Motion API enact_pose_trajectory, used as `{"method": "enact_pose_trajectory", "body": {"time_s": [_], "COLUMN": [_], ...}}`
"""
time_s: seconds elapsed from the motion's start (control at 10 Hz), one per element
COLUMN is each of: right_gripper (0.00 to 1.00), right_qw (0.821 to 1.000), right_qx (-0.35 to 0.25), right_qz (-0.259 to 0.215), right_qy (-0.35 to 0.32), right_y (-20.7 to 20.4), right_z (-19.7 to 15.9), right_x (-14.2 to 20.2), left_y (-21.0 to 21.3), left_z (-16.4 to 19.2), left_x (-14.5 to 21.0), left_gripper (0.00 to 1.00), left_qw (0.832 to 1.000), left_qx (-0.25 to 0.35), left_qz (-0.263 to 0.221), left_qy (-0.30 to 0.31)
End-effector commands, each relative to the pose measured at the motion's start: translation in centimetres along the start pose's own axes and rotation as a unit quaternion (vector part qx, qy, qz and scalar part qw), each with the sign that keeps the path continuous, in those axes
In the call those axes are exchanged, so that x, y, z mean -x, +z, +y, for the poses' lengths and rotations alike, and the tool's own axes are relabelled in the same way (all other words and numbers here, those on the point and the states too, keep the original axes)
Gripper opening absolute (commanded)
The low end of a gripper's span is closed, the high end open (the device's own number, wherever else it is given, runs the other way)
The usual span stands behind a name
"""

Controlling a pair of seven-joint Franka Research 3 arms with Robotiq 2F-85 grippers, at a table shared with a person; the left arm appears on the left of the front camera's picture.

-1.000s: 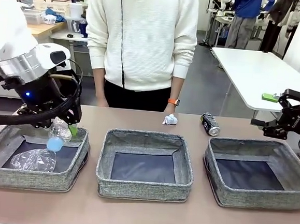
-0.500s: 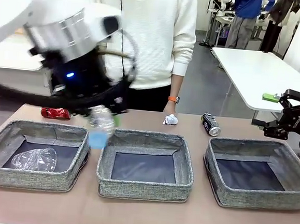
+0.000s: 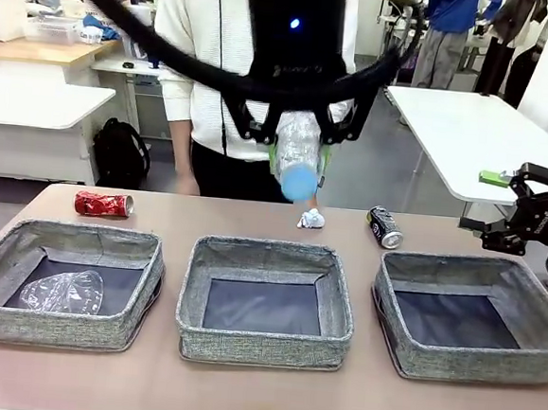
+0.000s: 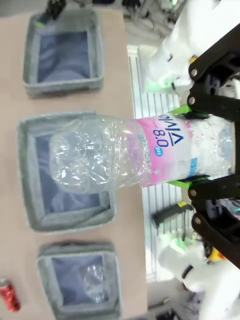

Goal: Sort the waste into the appropriate baskets.
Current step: Pick up the waste item pointed out by the person.

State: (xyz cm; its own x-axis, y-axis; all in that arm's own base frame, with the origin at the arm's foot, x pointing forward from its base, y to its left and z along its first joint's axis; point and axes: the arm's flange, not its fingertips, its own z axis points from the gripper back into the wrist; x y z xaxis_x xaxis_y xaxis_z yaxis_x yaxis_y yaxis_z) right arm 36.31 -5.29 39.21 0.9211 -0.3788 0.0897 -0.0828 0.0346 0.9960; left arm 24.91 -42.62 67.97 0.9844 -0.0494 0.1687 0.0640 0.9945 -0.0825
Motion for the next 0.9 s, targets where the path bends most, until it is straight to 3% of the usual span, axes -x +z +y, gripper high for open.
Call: {"method": "enact_pose_trajectory", "body": {"time_s": [0.0,0.3,0.8], "right_gripper": [1.0,1.0,1.0], "right_qw": [1.0,1.0,1.0], "right_qx": [-0.005,-0.005,-0.005], "right_qz": [-0.003,-0.003,-0.003], "right_qy": [-0.01,-0.01,-0.01], "right_y": [0.0,0.0,0.0], "right_z": [0.5,0.5,0.5], "right_x": [-0.1,-0.1,-0.1], "left_y": [2.7,5.7,8.7], "left_z": [-3.6,-3.1,-1.0], "left_x": [-2.6,-5.9,-6.8], "left_gripper": [0.48,0.48,0.48], "left_qw": [0.999,0.998,0.999], "left_qx": [-0.041,-0.049,-0.014], "left_qz": [0.026,0.038,0.045], "left_qy": [0.006,0.005,0.001]}}
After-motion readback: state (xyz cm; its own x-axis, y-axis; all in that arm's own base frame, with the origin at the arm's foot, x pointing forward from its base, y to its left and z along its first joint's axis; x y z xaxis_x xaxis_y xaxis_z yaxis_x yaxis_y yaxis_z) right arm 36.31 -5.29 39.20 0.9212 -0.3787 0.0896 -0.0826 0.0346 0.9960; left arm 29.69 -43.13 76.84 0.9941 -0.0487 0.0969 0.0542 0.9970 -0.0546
